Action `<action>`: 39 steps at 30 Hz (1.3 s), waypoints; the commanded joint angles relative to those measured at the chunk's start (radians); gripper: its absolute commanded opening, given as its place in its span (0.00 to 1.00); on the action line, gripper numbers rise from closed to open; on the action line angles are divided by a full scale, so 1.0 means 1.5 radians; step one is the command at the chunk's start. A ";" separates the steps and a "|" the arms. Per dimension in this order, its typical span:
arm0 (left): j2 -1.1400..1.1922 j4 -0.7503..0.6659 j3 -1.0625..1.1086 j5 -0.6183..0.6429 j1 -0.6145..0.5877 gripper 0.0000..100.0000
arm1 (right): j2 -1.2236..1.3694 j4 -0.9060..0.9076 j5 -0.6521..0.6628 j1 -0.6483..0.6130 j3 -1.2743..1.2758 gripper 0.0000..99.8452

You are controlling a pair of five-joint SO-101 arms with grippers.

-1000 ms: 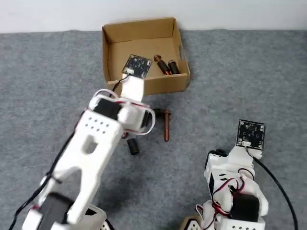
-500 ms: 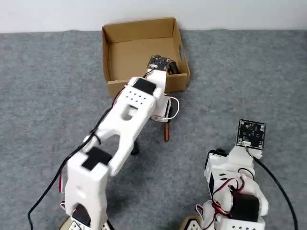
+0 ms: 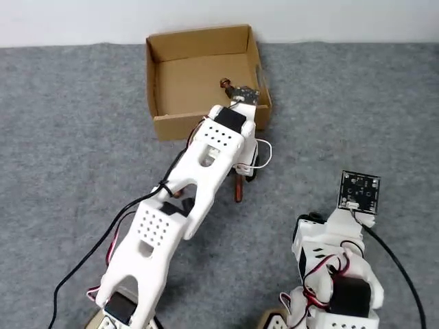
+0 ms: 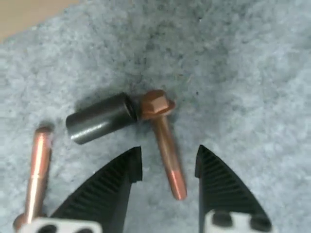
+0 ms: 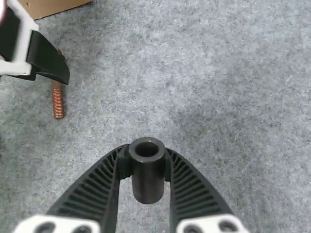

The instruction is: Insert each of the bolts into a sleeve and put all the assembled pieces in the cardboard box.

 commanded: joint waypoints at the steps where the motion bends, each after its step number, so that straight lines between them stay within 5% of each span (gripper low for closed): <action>1: 0.033 0.019 -0.078 0.004 0.000 0.18 | -0.005 -0.016 0.004 0.007 -0.003 0.01; 5: 0.082 0.020 -0.121 0.004 0.000 0.17 | -0.005 -0.014 0.004 0.007 -0.003 0.01; 11: 0.098 0.032 -0.169 0.003 0.001 0.00 | -0.005 -0.016 0.004 0.007 0.003 0.01; 28: -0.127 0.065 -0.269 0.001 0.028 0.00 | -0.005 -0.016 0.004 0.006 0.003 0.01; 39: -0.456 0.063 0.054 -0.020 -0.004 0.00 | -0.006 -0.016 0.003 0.006 0.004 0.01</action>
